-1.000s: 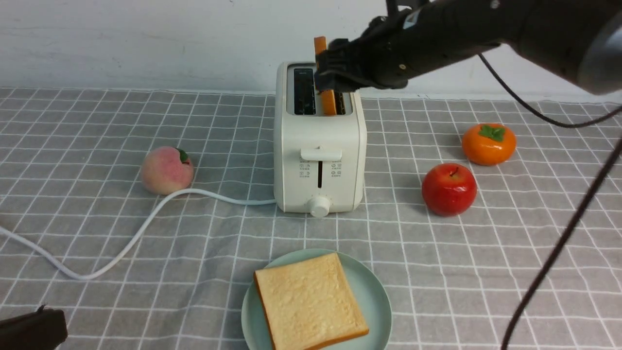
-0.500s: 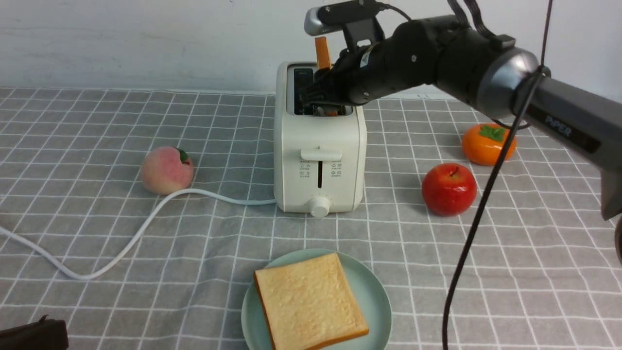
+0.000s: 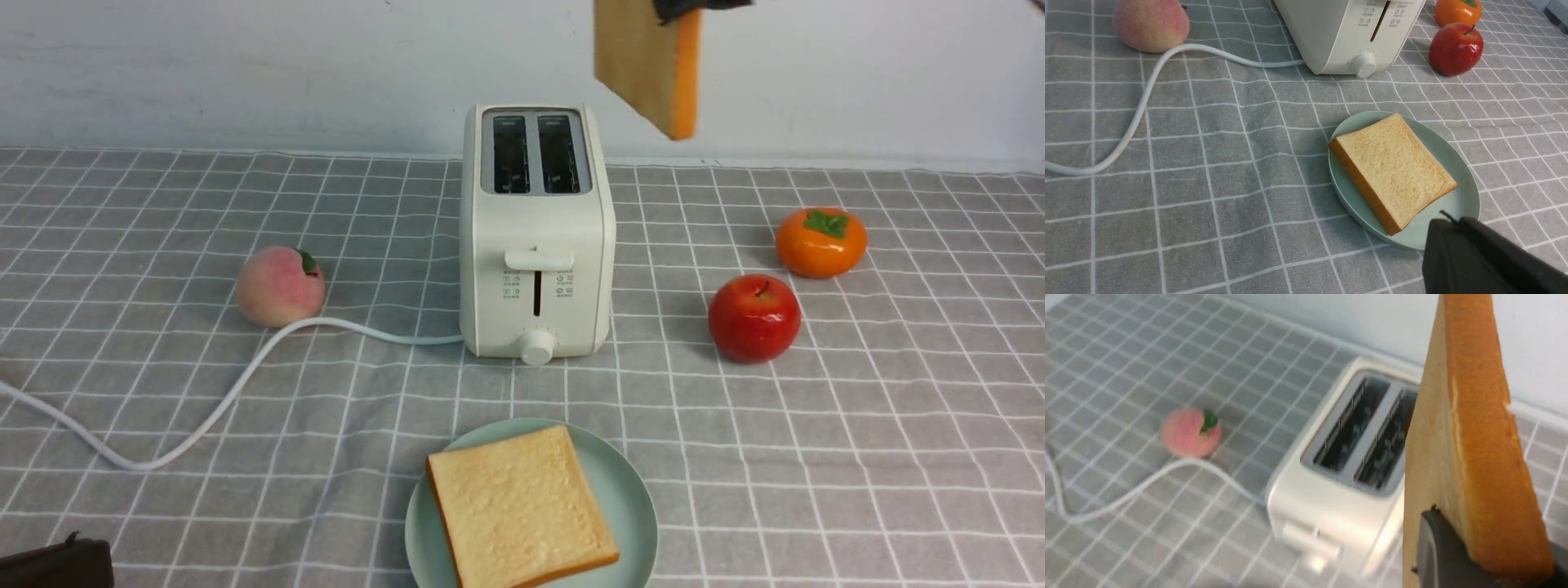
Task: Take toasted bread from bread machine on grey coffee table place on plate.
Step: 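Place the held slice of bread on top of the slice on the plate with the right gripper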
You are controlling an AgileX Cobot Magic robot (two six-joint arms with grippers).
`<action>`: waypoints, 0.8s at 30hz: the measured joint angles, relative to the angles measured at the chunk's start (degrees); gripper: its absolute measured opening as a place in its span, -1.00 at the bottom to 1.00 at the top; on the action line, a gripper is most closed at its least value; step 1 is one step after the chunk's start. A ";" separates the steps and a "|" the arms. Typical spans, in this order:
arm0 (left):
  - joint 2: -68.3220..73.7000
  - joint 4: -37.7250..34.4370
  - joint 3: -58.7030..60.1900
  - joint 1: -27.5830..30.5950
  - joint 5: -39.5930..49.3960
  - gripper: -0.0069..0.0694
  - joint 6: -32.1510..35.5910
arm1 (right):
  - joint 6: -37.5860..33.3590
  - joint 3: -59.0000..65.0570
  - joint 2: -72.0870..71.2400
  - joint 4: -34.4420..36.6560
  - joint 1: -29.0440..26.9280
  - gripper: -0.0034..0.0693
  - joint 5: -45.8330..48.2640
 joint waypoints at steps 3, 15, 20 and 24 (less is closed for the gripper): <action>0.00 0.07 0.00 0.00 -1.27 -0.86 0.06 | -2.62 2.51 -2.61 4.90 0.00 -0.61 7.87; 0.00 0.20 0.00 0.00 -1.96 -0.86 0.12 | -24.97 37.82 0.36 37.89 0.00 -0.61 7.16; 0.00 0.20 0.00 0.00 -0.74 -0.86 0.16 | -33.39 42.14 5.25 47.28 0.00 -0.61 1.91; 0.00 0.20 0.00 0.00 0.61 -0.86 0.16 | -35.29 42.20 8.08 50.20 0.00 -0.61 -1.51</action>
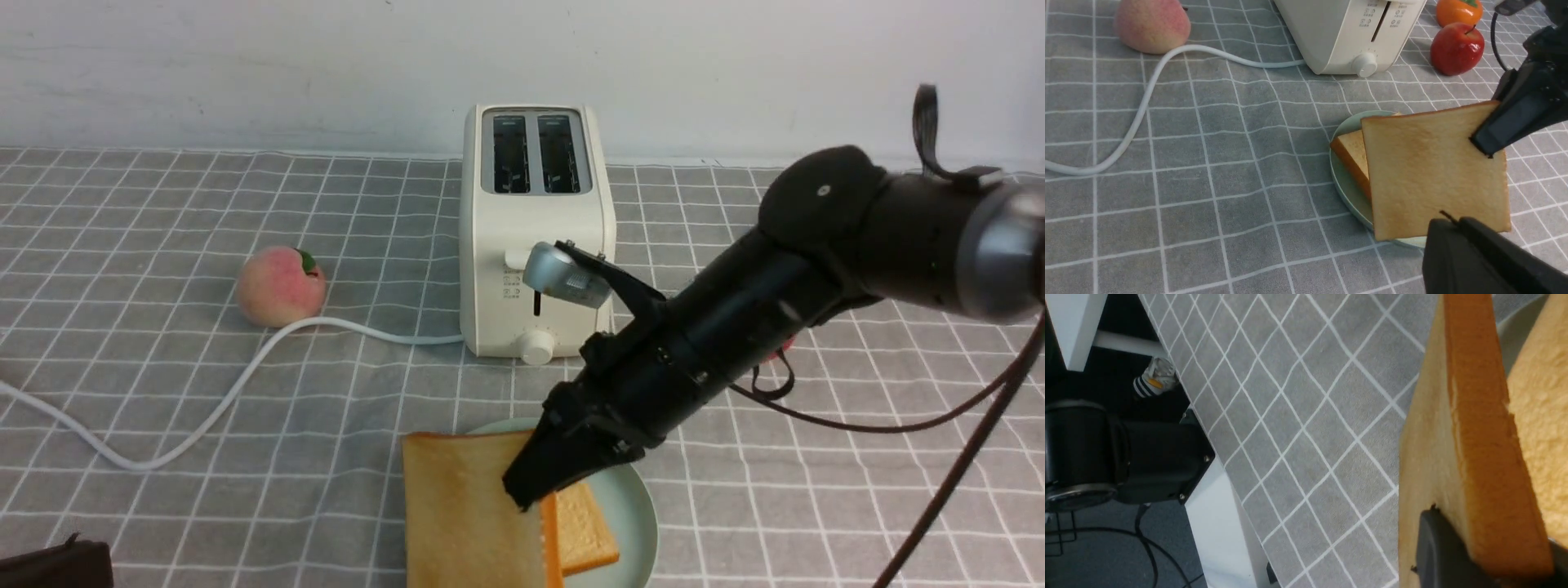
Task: Take toasted bread from bread machine on grey coffee table place on plate.
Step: 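Place the held slice of bread on top of the slice on the plate with the right gripper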
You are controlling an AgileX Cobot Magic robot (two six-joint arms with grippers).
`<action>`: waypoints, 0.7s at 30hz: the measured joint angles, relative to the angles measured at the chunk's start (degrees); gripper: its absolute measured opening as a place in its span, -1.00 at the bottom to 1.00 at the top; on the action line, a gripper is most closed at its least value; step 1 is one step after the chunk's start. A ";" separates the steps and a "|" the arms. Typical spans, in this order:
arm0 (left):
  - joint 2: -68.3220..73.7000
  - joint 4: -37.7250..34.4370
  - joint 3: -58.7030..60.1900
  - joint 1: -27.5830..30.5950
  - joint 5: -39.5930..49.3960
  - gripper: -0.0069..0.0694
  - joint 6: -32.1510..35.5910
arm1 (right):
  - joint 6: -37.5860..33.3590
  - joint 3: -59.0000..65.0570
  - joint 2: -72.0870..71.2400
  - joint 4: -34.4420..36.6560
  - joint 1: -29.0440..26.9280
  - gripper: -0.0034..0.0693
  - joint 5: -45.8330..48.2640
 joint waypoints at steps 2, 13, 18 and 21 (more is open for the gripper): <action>0.00 -0.05 0.00 0.00 0.77 -0.86 0.00 | -0.12 0.00 0.40 -0.39 0.00 -0.61 -1.01; 0.00 -0.23 0.00 0.00 4.27 -0.86 0.00 | 0.57 0.00 0.40 -4.19 -1.94 -0.40 -7.97; 0.00 -0.23 0.00 0.00 4.49 -0.85 0.00 | 6.16 0.00 0.40 -8.58 -3.98 0.04 -12.35; 0.00 -0.25 0.00 0.00 4.61 -0.85 0.00 | 7.80 0.00 0.40 -10.19 -5.37 0.30 -12.53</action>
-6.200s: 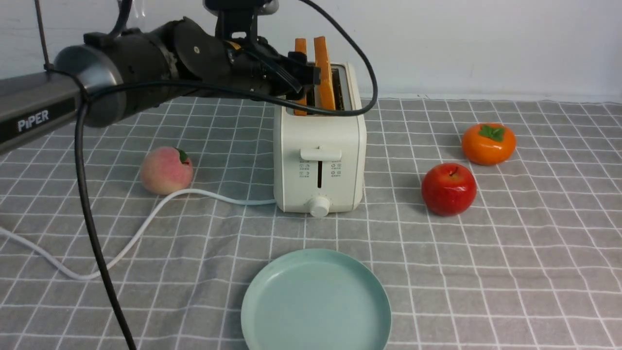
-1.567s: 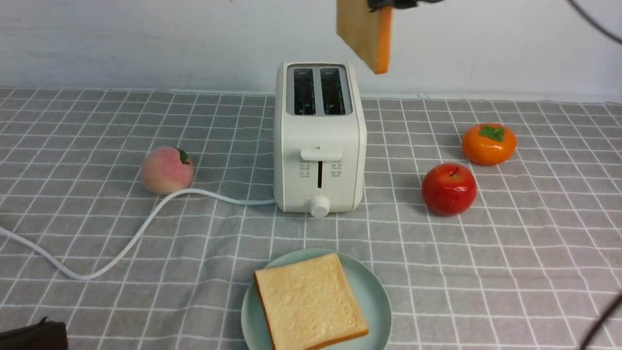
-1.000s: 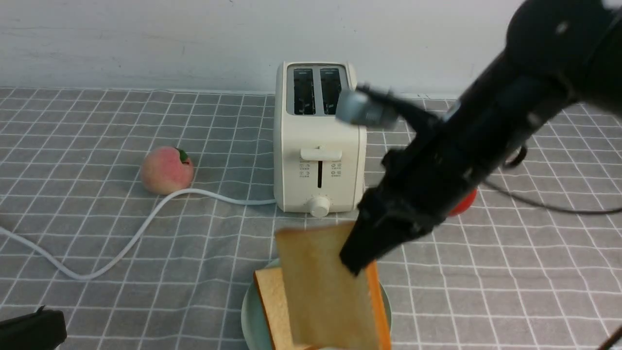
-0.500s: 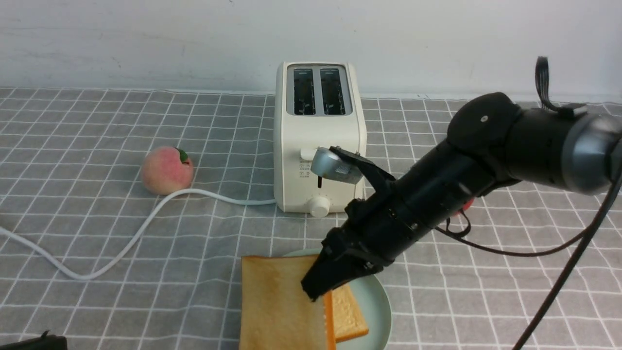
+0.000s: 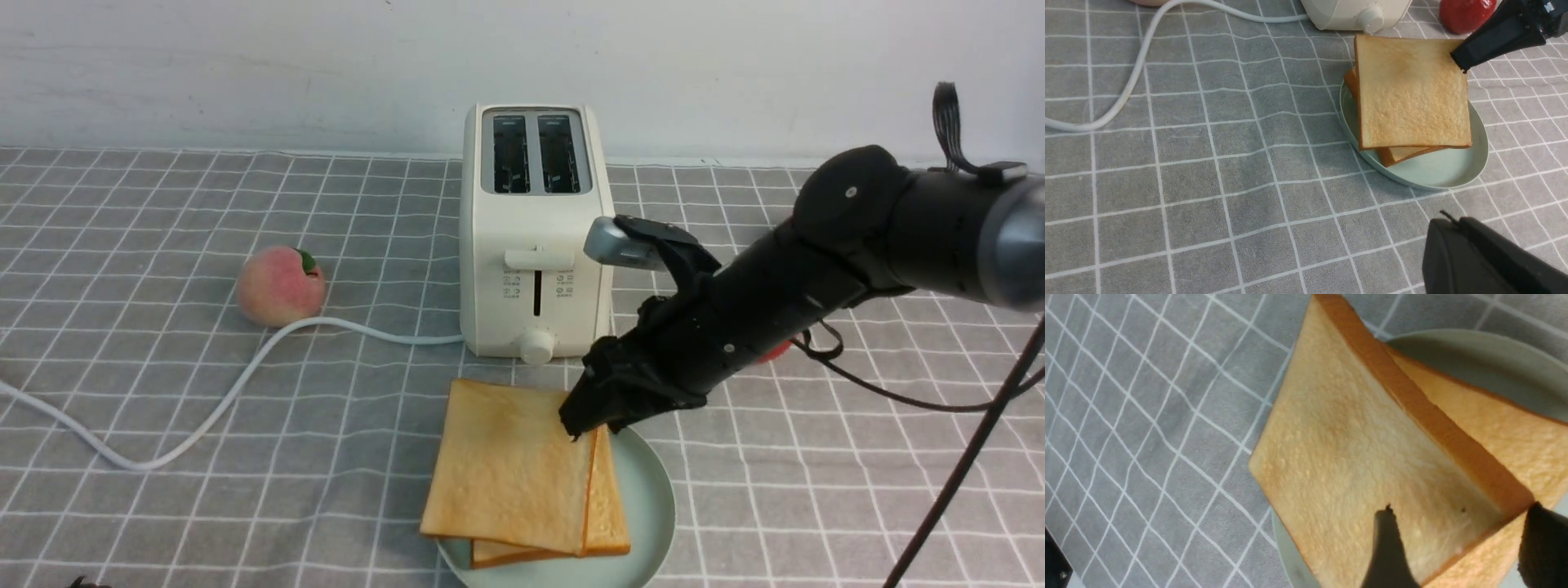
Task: Take toasted bread from bread machine on grey coffee table place on plate.
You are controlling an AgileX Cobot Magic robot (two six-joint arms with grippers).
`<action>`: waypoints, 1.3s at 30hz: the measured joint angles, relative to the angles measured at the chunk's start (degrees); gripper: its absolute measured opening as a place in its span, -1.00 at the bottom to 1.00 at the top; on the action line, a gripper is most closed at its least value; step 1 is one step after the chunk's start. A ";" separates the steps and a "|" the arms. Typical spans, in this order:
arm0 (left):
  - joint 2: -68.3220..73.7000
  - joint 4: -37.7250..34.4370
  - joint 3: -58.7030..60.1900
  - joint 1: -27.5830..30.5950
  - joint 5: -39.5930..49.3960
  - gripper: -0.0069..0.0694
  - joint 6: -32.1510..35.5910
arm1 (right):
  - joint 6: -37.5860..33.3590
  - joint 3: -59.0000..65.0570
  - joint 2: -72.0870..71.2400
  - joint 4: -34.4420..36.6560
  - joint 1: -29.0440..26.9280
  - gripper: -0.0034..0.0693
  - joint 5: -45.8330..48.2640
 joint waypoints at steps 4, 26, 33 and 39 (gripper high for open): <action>0.00 -0.11 0.00 0.00 0.14 -0.85 0.00 | 0.59 0.00 -2.20 -2.63 -2.06 0.43 2.20; 0.00 -2.43 0.00 0.00 -15.67 -0.85 0.00 | 40.56 -1.32 -62.18 -49.34 -9.52 -0.92 8.19; 1.26 -4.92 0.00 0.00 -20.71 -0.85 0.00 | 47.76 24.08 -94.24 -58.98 -9.57 -0.91 -12.72; 4.26 -5.52 0.00 0.00 -23.43 -0.85 0.00 | 58.54 42.25 -108.16 -67.72 -9.57 -0.91 -20.15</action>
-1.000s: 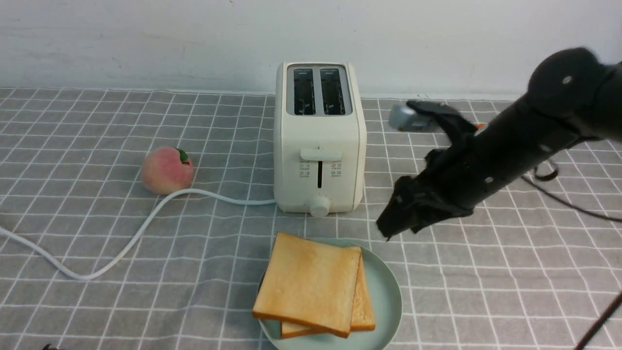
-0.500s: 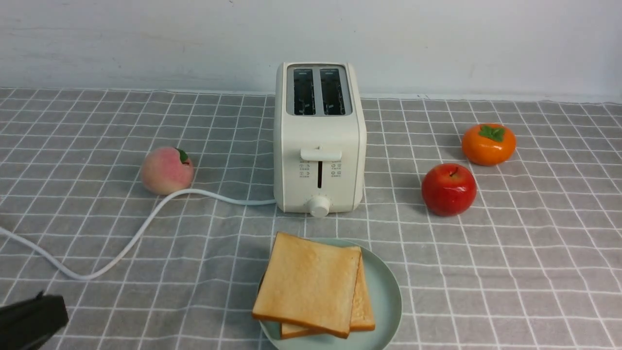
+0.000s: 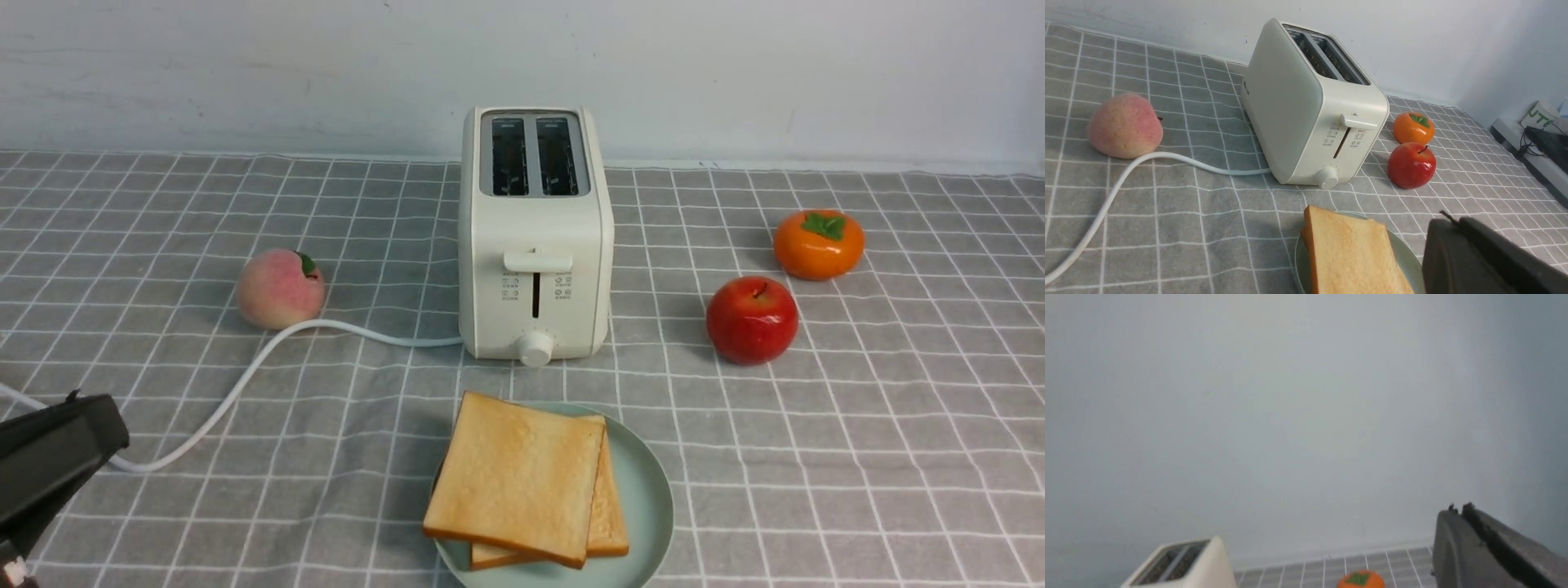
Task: Take toasted bread from bread machine on grey coffee table place on plate.
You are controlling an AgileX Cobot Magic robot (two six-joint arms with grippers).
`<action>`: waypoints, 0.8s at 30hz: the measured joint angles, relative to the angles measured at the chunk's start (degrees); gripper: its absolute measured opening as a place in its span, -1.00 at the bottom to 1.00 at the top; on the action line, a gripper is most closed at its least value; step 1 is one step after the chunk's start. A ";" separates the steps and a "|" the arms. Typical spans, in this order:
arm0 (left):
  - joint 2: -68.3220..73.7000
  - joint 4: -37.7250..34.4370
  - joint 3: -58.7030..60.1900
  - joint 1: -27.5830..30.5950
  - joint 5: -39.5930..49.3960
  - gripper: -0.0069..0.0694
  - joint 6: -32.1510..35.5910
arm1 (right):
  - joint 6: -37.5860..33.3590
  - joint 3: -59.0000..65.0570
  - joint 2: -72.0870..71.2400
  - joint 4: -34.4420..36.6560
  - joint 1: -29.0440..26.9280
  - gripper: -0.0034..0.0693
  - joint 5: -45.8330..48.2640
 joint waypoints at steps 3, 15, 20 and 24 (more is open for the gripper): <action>1.45 -0.08 0.00 0.00 -0.50 -0.85 0.00 | 2.47 2.89 1.00 -2.61 0.00 -0.90 0.00; 3.37 -0.47 0.02 0.00 -0.96 -0.83 0.00 | 3.61 3.54 3.12 -7.97 0.00 -0.87 -4.25; 3.37 -0.47 0.02 0.00 -0.96 -0.83 0.00 | 3.61 3.54 3.12 -7.97 0.00 -0.86 -4.25; 3.37 -0.47 0.02 0.00 -0.96 -0.81 0.00 | 3.61 3.54 3.12 -8.04 0.00 -0.84 -4.25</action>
